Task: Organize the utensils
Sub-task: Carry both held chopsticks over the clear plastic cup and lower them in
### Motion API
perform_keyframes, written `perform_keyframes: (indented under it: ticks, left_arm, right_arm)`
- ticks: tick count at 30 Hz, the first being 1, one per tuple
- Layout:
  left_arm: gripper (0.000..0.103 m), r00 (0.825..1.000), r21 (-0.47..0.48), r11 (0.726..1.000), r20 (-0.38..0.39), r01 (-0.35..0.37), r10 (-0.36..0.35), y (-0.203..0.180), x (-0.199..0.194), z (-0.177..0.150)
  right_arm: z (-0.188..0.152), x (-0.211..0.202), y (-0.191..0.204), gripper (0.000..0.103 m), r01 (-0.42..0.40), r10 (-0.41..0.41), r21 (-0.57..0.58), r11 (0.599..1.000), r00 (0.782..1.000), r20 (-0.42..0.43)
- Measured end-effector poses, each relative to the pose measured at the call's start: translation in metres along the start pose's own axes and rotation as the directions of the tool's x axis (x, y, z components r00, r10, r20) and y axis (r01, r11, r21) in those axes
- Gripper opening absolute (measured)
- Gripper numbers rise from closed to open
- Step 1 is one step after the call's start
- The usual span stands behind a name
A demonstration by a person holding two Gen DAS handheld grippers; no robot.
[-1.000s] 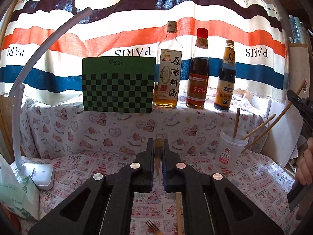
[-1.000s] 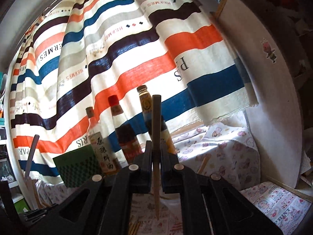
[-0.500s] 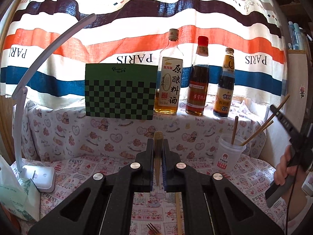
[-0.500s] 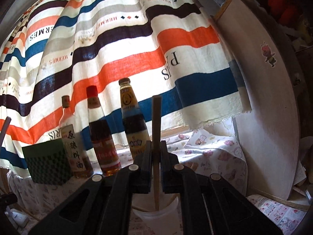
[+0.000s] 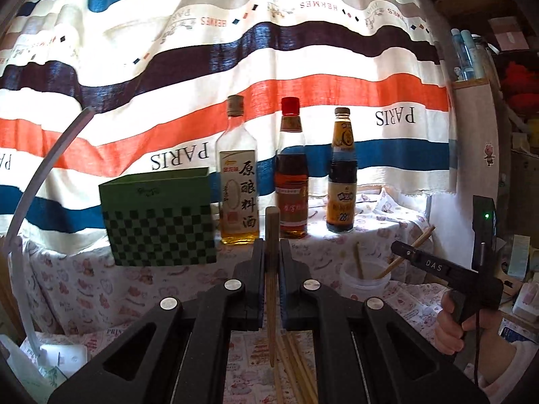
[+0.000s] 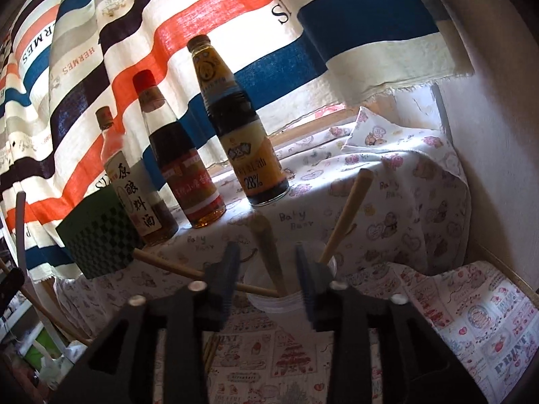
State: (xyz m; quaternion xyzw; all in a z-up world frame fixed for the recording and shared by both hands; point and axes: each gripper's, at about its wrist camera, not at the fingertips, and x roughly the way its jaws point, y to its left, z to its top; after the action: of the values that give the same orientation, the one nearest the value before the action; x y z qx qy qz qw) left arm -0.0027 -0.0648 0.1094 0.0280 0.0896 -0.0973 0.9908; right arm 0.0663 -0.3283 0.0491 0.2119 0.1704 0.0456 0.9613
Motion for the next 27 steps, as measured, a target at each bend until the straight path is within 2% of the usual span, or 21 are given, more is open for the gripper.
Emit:
perform_keyframes:
  ticks: [1,3,4,6,8,10,13,15,18,22,27]
  left_arm:
    - [0.006,1.0,0.008,1.0,-0.003,0.009,-0.009,-0.006,0.003,0.007]
    - [0.006,0.999,0.006,0.999,-0.012,0.035,-0.035,-0.017,0.009,0.023]
    - [0.006,0.998,-0.009,0.999,-0.016,0.052,-0.053,-0.021,0.012,0.03]
    - [0.006,0.995,-0.05,0.993,-0.016,0.102,-0.103,-0.032,0.017,0.044]
    - [0.006,0.988,-0.086,0.984,-0.005,0.154,-0.155,-0.044,0.02,0.055]
    - [0.006,0.982,-0.098,0.977,0.025,0.187,-0.185,-0.059,0.024,0.067]
    - [0.006,0.967,-0.082,0.971,0.14,0.224,-0.211,-0.079,0.023,0.081]
    - [0.006,0.961,-0.033,0.982,0.213,0.187,-0.176,-0.095,0.025,0.087]
    - [0.006,0.959,-0.013,0.989,0.247,0.147,-0.139,-0.11,0.043,0.091]
    - [0.006,0.972,-0.039,0.992,0.209,0.12,-0.109,-0.116,0.079,0.077]
    - [0.006,0.989,-0.08,0.991,0.107,0.108,-0.099,-0.111,0.113,0.042]
  right_arm:
    - [0.002,-0.003,-0.001,0.065,0.004,-0.004,0.014,1.0,1.0,-0.008]
    - [0.005,-0.005,-0.004,0.066,0.032,-0.028,0.065,0.997,0.998,-0.057]
    - [0.005,-0.005,-0.01,0.07,0.029,-0.021,0.112,0.993,0.997,-0.075]
    - [0.005,-0.005,-0.023,0.071,0.011,0.009,0.208,0.978,0.995,-0.095]
    - [0.004,-0.002,-0.041,0.072,0.031,0.007,0.305,0.952,0.993,-0.122]
    - [0.002,0.004,-0.058,0.072,0.04,0.021,0.384,0.923,0.988,-0.153]
    - [-0.004,0.016,-0.071,0.072,0.071,0.025,0.437,0.897,0.977,-0.21]
    - [-0.008,0.024,-0.074,0.072,0.093,0.023,0.445,0.891,0.969,-0.248]
    - [-0.013,0.028,-0.074,0.072,0.096,0.031,0.453,0.887,0.964,-0.266]
    - [-0.009,0.022,-0.069,0.072,0.082,0.031,0.441,0.894,0.969,-0.244]
    - [-0.003,0.01,-0.067,0.072,0.087,0.005,0.437,0.895,0.979,-0.205]
